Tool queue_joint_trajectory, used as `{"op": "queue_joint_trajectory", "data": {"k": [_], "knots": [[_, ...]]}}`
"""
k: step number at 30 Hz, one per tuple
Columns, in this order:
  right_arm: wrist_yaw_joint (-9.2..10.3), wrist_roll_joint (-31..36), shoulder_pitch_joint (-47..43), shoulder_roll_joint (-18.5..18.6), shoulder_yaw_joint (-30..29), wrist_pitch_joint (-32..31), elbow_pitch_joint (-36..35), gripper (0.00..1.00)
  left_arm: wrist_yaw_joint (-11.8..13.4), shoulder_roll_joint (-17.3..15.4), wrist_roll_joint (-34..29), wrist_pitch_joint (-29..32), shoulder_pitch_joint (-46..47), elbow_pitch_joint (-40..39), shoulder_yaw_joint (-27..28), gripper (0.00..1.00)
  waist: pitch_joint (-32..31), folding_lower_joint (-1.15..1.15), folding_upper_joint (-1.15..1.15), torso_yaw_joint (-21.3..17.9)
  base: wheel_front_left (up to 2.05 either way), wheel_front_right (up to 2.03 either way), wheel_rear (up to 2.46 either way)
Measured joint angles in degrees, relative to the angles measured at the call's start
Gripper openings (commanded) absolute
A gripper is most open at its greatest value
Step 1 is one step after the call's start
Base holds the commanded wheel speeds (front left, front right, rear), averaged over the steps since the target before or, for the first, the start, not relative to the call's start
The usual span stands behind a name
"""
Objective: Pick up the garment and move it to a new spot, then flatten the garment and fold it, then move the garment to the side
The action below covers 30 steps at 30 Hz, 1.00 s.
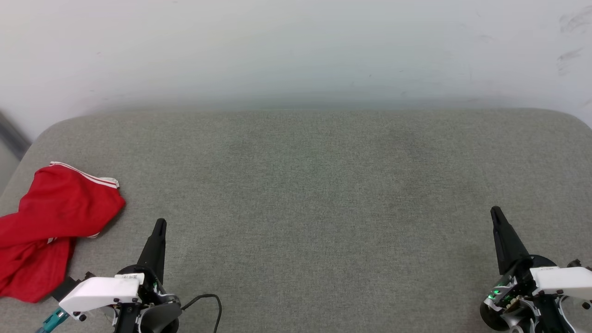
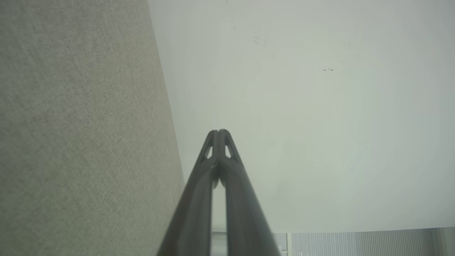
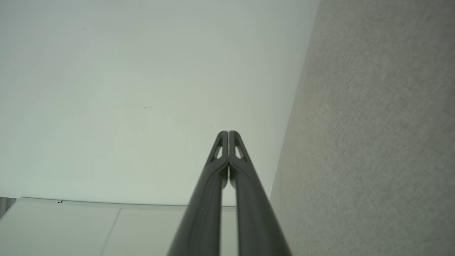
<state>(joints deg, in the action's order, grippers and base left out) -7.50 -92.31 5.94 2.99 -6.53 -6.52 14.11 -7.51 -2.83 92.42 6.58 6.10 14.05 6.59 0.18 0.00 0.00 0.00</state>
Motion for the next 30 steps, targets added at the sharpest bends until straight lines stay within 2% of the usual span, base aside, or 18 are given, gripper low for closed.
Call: {"op": "queue_joint_trajectory", "data": {"k": [24,25,30], "knots": [[0.00,0.0,0.0,0.0,0.0,0.0,0.0,0.00,0.0,0.0,0.0,0.0,0.0,0.0,0.0,0.00,0.0,0.00,0.00,0.0,0.00,0.00,0.00],[0.00,0.0,-0.2,0.0,0.0,0.0,0.4,1.00,0.0,0.0,0.0,0.0,-0.1,0.4,0.0,1.00,0.0,0.00,0.00,0.0,0.00,0.00,0.00],[0.01,0.2,-1.4,0.0,0.5,1.1,0.4,1.00,0.0,0.1,0.0,-1.2,-1.2,0.6,-1.1,1.00,0.0,0.00,0.00,0.0,0.00,0.00,0.00]]}}
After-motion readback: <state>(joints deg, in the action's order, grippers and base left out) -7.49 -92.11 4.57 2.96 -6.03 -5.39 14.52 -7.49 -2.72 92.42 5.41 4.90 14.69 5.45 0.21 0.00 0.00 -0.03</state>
